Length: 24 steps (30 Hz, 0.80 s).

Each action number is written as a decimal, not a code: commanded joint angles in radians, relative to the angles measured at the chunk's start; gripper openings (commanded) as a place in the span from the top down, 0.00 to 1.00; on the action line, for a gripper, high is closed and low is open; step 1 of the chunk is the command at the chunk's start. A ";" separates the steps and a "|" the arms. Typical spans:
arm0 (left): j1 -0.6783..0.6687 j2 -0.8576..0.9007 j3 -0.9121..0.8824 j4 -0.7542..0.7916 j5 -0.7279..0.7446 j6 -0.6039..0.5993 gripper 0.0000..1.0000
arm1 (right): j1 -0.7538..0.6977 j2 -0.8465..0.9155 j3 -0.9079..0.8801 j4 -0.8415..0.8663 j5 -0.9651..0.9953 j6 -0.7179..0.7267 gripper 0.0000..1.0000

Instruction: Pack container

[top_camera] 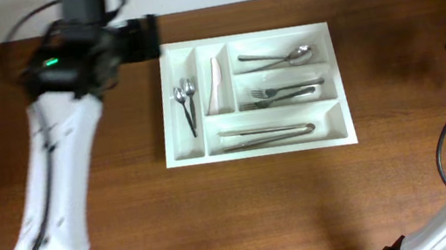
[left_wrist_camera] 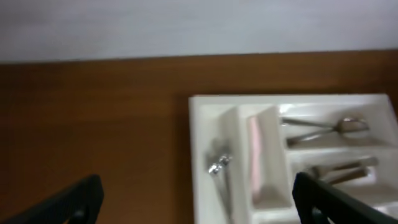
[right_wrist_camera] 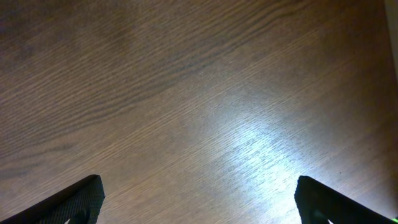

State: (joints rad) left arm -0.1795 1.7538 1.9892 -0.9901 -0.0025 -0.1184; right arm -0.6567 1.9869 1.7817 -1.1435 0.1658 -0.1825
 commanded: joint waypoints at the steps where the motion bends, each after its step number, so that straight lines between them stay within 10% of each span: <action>1: 0.080 -0.090 0.012 -0.100 -0.009 0.019 0.01 | 0.002 -0.002 -0.005 0.000 -0.001 0.008 0.01; 12: 0.195 -0.282 -0.034 -0.359 0.003 0.015 0.01 | 0.002 -0.002 -0.005 0.000 -0.001 0.008 0.01; 24: 0.193 -1.001 -0.577 -0.182 0.147 -0.069 0.01 | 0.002 -0.002 -0.005 0.000 -0.001 0.008 0.01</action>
State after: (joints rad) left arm 0.0128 0.9173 1.5066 -1.2129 0.0566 -0.1505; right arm -0.6567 1.9869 1.7817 -1.1442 0.1650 -0.1829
